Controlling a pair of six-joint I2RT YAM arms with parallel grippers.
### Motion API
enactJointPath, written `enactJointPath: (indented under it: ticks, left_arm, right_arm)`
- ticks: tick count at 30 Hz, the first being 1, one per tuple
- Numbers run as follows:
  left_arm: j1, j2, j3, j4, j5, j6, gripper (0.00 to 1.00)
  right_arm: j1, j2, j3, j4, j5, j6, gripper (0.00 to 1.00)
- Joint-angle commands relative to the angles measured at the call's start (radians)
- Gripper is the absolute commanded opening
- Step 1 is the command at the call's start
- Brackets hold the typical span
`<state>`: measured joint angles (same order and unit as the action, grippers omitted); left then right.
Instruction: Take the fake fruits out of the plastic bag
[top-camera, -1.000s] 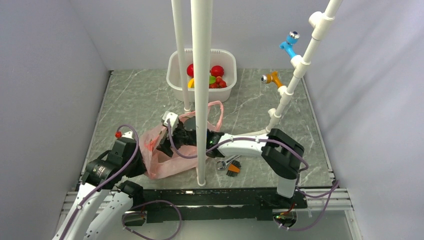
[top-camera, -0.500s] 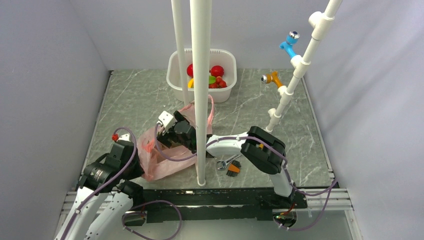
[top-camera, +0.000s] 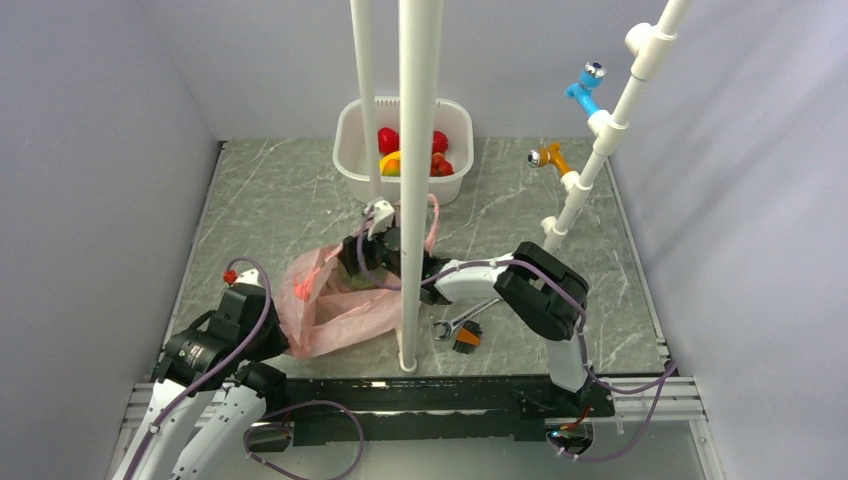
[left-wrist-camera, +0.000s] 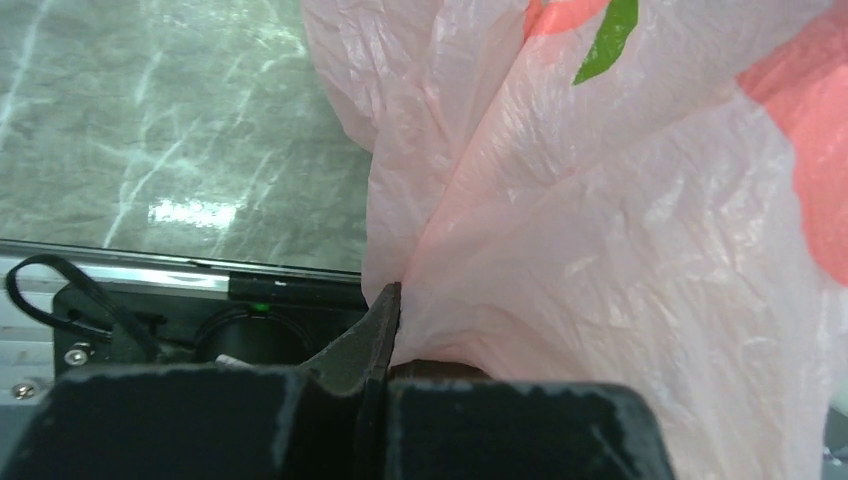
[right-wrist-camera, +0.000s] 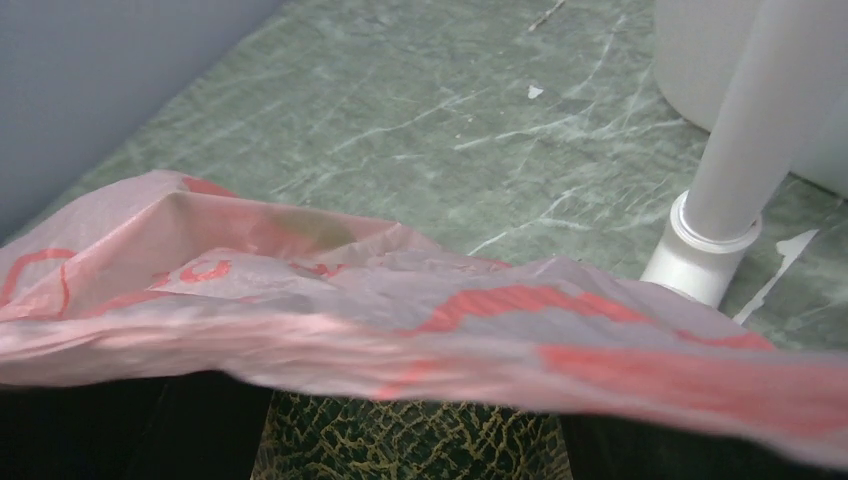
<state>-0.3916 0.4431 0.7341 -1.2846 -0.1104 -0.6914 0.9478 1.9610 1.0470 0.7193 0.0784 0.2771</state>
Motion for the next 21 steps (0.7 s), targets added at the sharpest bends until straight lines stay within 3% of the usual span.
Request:
enactJointPath:
  ticks: [1,5,11,15,21]
  left_arm:
    - [-0.001,0.028,-0.005,0.037,0.078,0.023,0.00]
    - [-0.001,0.086,0.064,0.056,0.046,0.027,0.00]
    - [-0.001,0.191,0.158,0.140,-0.063,0.043,0.00]
    - [-0.001,0.195,0.132,0.299,-0.165,0.075,0.00]
    - [0.003,0.300,0.176,0.343,-0.328,0.119,0.00]
  right_arm:
    - [-0.084,0.009,-0.176,0.069,-0.187,0.145,0.91]
    - [-0.110,0.010,-0.277,0.232,-0.272,0.208,0.91]
    - [-0.129,0.034,-0.280,0.222,-0.310,0.255,0.91]
    - [-0.130,0.044,-0.268,0.207,-0.323,0.252,0.91]
    - [-0.129,0.045,-0.264,0.149,-0.309,0.221,0.90]
